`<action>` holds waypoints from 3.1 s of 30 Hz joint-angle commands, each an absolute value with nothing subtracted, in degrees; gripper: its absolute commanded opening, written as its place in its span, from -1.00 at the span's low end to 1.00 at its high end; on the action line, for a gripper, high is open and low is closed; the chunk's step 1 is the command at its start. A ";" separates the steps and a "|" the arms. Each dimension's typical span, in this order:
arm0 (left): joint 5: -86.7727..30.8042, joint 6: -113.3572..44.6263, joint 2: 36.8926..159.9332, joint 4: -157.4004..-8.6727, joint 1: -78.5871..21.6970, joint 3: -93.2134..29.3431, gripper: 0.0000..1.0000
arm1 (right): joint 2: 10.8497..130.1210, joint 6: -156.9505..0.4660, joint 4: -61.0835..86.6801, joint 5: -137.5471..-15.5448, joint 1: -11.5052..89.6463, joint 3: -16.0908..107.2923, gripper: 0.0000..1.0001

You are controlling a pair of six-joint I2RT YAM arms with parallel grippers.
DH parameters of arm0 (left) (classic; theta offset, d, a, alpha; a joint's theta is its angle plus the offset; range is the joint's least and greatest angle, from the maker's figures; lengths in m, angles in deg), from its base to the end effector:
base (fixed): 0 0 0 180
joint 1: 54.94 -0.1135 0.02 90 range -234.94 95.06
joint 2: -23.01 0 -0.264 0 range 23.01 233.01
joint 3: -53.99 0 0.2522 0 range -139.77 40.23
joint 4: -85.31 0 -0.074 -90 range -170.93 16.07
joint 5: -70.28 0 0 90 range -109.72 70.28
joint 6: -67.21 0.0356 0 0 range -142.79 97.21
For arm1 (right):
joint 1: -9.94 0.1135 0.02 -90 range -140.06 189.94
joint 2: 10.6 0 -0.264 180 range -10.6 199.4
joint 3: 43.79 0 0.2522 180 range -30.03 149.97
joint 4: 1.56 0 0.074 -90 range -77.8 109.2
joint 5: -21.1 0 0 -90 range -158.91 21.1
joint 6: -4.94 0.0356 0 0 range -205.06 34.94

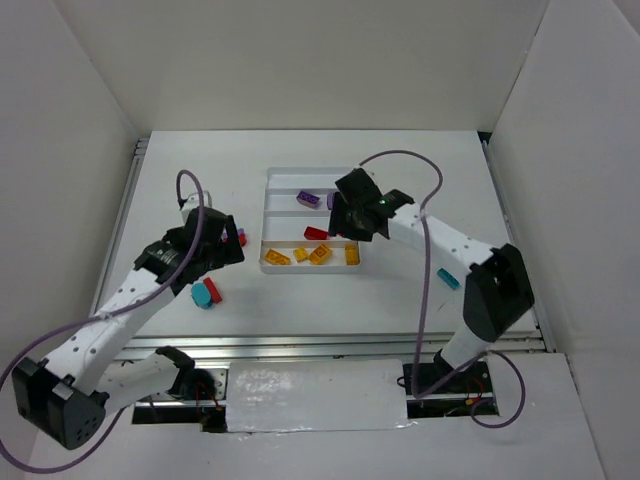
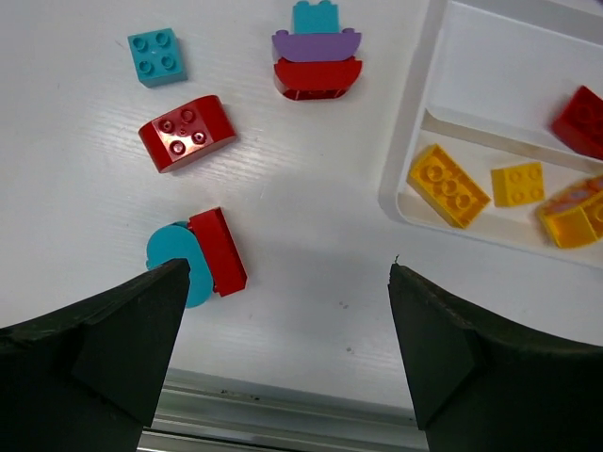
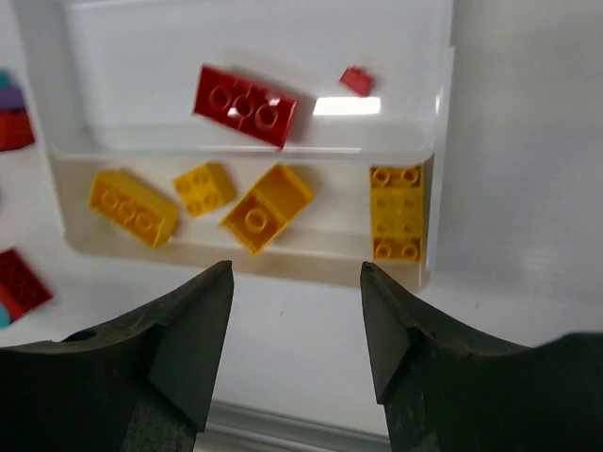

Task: Sort the legos into containers by color

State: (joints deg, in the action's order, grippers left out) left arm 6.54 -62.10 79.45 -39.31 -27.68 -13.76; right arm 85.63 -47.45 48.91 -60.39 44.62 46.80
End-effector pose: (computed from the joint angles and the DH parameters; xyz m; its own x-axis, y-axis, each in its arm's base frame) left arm 0.1828 -0.0764 0.3093 -0.5596 -0.3508 -0.7509 -0.2925 0.9313 -0.2171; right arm 0.2995 0.2008 0.2605 -0.8428 0.1508 -0.5167 0.0246 0.9697 0.2430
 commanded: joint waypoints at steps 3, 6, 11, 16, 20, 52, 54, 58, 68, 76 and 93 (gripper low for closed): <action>2.53 -65.33 92.24 -46.19 -35.15 -18.38 0.99 | 73.19 -49.28 42.97 -64.51 48.87 37.32 0.37; 1.55 -64.62 100.15 -48.41 -38.33 -21.45 0.99 | 68.01 -49.46 42.61 -64.60 50.63 33.00 0.39; -0.65 -61.81 111.13 -49.82 -38.95 -26.99 0.99 | 58.42 -50.34 42.61 -65.47 51.43 28.16 0.60; -0.83 -61.19 117.39 -50.35 -38.95 -30.34 0.99 | 53.05 -51.57 43.40 -65.92 52.04 25.52 0.61; 1.02 -61.98 119.51 -49.82 -39.04 -31.74 0.99 | 51.11 -52.18 43.67 -66.35 52.13 24.20 0.61; -1.88 -61.20 129.62 -55.62 -40.44 -29.20 -0.12 | 51.02 -53.59 39.54 -70.22 52.39 19.80 0.63; -3.36 -60.41 127.69 -54.92 -40.36 -29.64 -0.41 | 50.93 -53.59 39.45 -69.96 52.31 19.80 0.63; -3.11 -59.00 121.72 -53.08 -39.74 -31.13 -0.64 | 50.75 -53.59 38.66 -70.40 52.39 19.89 0.63; -8.98 -48.64 102.82 -53.42 -25.00 -32.46 -1.00 | 41.45 -45.43 36.64 -62.06 51.52 22.87 0.67; -28.84 -32.91 85.95 -70.63 -10.31 -18.94 -1.00 | 36.16 -41.73 45.42 -54.75 50.73 34.73 0.73; -34.58 -21.49 88.13 -70.65 1.21 -19.97 -1.00 | 41.97 -44.10 46.31 -84.53 51.69 30.01 0.60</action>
